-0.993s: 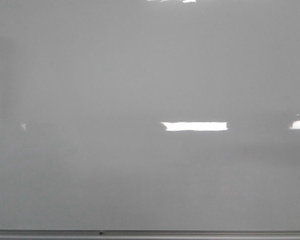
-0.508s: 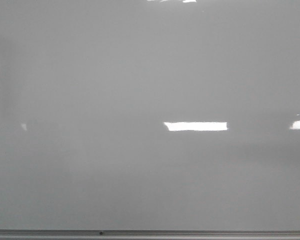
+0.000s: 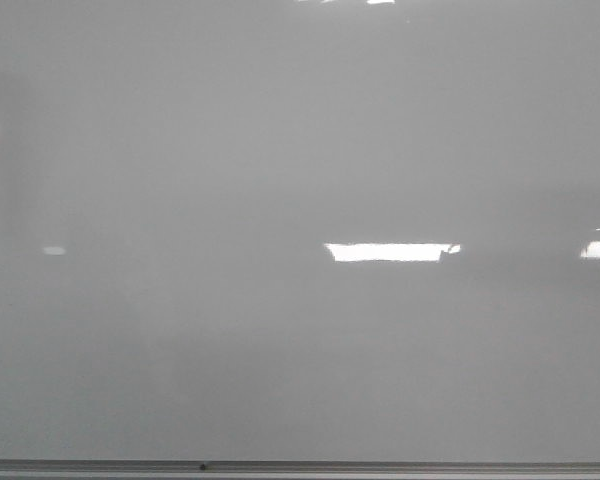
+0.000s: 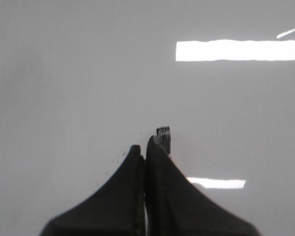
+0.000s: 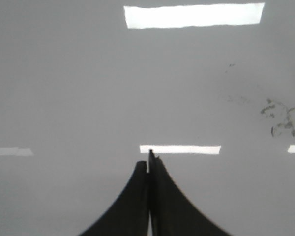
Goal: Write number 8 on whiteboard
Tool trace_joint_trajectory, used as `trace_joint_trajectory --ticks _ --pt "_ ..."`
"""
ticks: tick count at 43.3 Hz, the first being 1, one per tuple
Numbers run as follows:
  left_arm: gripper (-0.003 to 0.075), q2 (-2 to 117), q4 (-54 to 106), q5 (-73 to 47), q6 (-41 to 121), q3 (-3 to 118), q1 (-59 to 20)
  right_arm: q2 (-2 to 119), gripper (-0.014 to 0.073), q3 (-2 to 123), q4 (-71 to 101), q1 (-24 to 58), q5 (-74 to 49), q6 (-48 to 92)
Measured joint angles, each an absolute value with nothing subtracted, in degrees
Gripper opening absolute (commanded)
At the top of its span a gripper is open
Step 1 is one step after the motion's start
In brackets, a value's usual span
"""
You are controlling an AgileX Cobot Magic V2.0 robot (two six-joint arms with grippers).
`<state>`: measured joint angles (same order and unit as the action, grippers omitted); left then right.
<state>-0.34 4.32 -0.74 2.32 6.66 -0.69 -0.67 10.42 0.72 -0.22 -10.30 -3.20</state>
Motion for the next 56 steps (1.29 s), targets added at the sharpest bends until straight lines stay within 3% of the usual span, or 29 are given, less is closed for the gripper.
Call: trace_joint_trajectory --ticks 21,45,50,56 --pt "-0.0020 17.98 4.45 -23.99 2.32 34.64 -0.69 19.36 -0.0108 35.59 0.72 -0.22 -31.48 -3.20" --pt "-0.0020 28.48 4.45 -28.93 2.32 34.43 -0.69 34.66 -0.0101 37.62 0.72 -0.22 -37.22 -2.45" --pt "0.0040 29.33 4.45 -29.83 2.32 34.30 -0.69 36.57 0.0022 37.62 0.72 -0.22 -38.10 -0.33" --pt "0.0333 31.08 3.97 -31.84 2.43 34.30 -0.69 37.74 0.0344 37.62 0.72 -0.22 -38.64 0.95"
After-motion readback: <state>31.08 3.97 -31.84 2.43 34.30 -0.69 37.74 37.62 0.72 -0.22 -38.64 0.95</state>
